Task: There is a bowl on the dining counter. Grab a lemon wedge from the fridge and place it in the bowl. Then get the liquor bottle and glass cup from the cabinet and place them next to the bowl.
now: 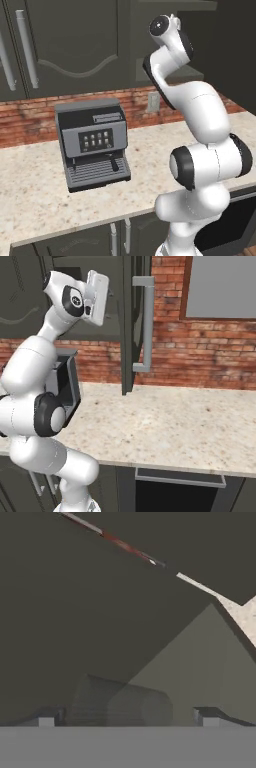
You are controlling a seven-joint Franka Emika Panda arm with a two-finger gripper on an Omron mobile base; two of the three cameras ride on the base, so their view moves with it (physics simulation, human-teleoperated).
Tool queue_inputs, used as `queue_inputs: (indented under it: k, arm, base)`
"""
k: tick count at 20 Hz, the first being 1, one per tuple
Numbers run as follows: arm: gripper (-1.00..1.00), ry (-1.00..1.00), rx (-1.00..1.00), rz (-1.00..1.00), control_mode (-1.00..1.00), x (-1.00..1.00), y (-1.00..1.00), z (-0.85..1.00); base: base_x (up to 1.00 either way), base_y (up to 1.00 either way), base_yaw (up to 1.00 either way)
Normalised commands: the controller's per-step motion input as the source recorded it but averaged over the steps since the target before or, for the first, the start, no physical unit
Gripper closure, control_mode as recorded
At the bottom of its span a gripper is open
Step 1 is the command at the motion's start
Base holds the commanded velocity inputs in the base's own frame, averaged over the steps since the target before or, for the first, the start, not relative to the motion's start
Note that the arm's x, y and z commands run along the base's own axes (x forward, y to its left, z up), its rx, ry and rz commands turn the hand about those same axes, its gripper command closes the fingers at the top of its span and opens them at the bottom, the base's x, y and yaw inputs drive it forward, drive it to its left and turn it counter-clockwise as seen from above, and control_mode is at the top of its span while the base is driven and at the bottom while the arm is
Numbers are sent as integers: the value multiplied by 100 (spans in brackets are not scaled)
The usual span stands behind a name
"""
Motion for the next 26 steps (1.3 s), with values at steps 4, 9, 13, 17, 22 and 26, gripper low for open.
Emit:
queue_inputs:
  k: [4,9,13,17,22,26]
  arm:
    - [-100,-4,0,0,-100,27,0,-16]
    - [-100,-4,0,0,-100,25,0,0]
    - [-100,-2,0,-1,-100,34,0,0]
    - [-100,0,0,-1,-100,34,0,0]
    - [-100,0,0,-4,-100,27,0,0]
    - [-100,0,0,-6,-100,8,0,0]
  base:
    - [0,0,0]
    - [0,0,0]
    - [0,0,0]
    - [0,0,0]
    - [0,0,0]
    - [0,0,0]
